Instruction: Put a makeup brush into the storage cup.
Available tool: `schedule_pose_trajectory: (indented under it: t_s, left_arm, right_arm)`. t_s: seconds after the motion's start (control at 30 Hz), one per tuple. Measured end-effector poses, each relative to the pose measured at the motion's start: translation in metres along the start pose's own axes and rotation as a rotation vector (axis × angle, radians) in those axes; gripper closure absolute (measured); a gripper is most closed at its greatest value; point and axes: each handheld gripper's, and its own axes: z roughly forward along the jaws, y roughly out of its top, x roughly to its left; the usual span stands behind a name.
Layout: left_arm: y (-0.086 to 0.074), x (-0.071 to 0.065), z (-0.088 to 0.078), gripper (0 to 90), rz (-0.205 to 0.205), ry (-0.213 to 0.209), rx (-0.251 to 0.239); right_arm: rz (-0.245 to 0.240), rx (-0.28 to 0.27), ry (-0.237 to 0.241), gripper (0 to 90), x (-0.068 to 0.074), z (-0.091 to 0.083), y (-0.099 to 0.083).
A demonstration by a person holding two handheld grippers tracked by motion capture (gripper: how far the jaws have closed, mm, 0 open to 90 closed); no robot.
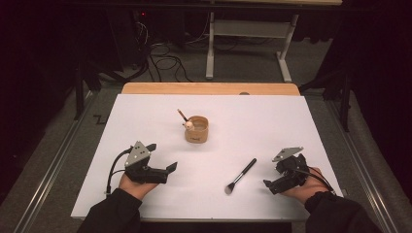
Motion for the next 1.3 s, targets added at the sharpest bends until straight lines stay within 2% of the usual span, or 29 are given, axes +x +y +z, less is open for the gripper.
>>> schedule_pose_trajectory:
  t_s: [0.17,0.23,0.43,0.6,0.7,1.17,1.3]
  left_arm:
    - [0.0,0.0,0.0,0.9,0.002,-0.001,0.003]
    - [0.0,0.0,0.0,0.9,0.003,-0.002,0.002]
    - [0.0,-0.001,0.001,1.0,0.004,-0.004,0.006]
    - [-0.001,0.0,0.001,1.1,0.006,-0.005,0.008]
    - [-0.001,0.0,0.001,1.1,0.006,-0.006,0.007]
    - [0.0,0.001,0.0,1.2,-0.003,-0.01,0.003]
    - [0.0,0.001,0.0,1.2,-0.004,-0.012,0.005]
  right_arm:
    - [-0.039,0.059,0.009,0.5,0.001,-0.001,0.005]
    - [-0.04,0.072,0.025,0.5,0.001,-0.001,0.007]
    - [-0.088,0.118,0.053,0.5,0.005,0.004,0.013]
    - [-0.164,0.163,0.075,0.6,0.008,0.008,0.019]
    - [-0.19,0.185,0.089,0.6,0.01,0.011,0.024]
    - [-0.286,0.188,0.115,1.7,0.013,0.024,0.06]
    - [-0.29,0.201,0.113,1.6,0.013,0.029,0.067]
